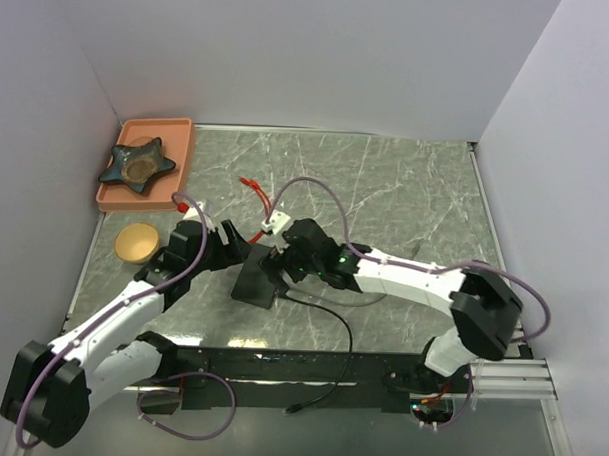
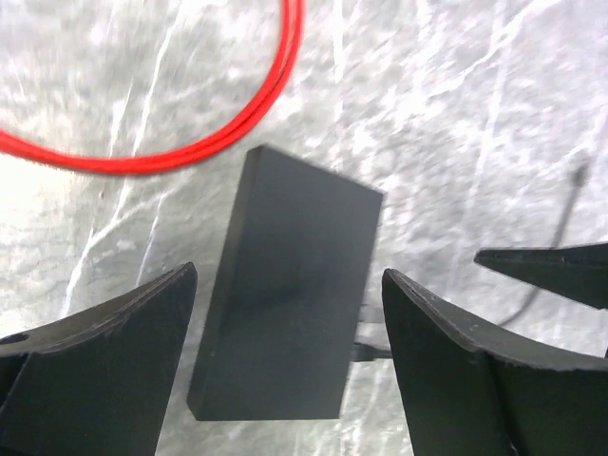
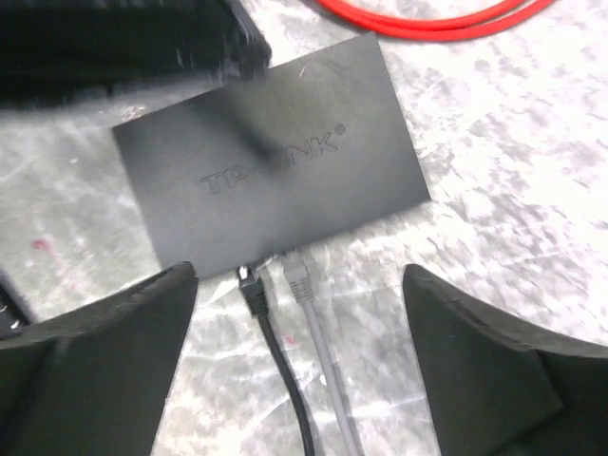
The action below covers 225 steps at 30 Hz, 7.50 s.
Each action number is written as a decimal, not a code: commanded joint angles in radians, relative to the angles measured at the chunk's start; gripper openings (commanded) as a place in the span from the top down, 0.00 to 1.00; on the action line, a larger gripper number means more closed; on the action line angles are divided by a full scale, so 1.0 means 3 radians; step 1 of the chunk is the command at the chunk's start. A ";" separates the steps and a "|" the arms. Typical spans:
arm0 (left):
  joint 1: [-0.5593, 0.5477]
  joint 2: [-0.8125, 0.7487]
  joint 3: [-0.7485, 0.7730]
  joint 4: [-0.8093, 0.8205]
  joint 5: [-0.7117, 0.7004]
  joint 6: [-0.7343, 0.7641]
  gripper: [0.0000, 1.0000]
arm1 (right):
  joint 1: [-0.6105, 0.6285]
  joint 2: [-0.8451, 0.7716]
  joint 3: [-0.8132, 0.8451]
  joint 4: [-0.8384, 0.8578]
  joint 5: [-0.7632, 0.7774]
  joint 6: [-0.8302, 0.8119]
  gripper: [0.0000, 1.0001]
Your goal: Insert the plug into the switch port
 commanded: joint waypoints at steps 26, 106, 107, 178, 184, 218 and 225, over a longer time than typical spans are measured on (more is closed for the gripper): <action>0.0021 0.0508 0.0910 -0.0301 -0.0262 0.0336 0.23 | -0.0381 -0.1370 -0.0645 0.0308 -0.0284 0.0466 0.01; -0.0853 0.1153 0.0625 0.2213 0.0356 0.0091 0.99 | -0.0651 -0.2665 -0.1340 0.0435 -0.0177 0.0624 0.01; -0.0853 0.1183 0.0467 0.2422 0.0377 0.0045 0.99 | -0.0662 -0.2613 -0.1340 0.0435 -0.0218 0.0660 0.01; -0.1012 0.3500 0.2480 0.0348 -0.1142 0.0791 0.47 | -0.0831 -0.2285 -0.1468 0.0435 -0.0157 0.0676 0.01; -0.0955 0.3505 0.2337 0.0420 -0.0927 0.0771 0.83 | -0.0831 -0.2209 -0.1473 0.0516 -0.0172 0.0696 0.01; -0.1303 0.1879 0.0787 0.1576 -0.0912 -0.0063 0.99 | -0.1567 -0.0496 -0.1034 0.1862 -0.1619 0.2061 0.01; -0.1303 0.1849 0.0910 0.1198 -0.1218 -0.0052 0.99 | -0.1567 -0.0292 -0.0717 0.1302 -0.1226 0.1883 0.04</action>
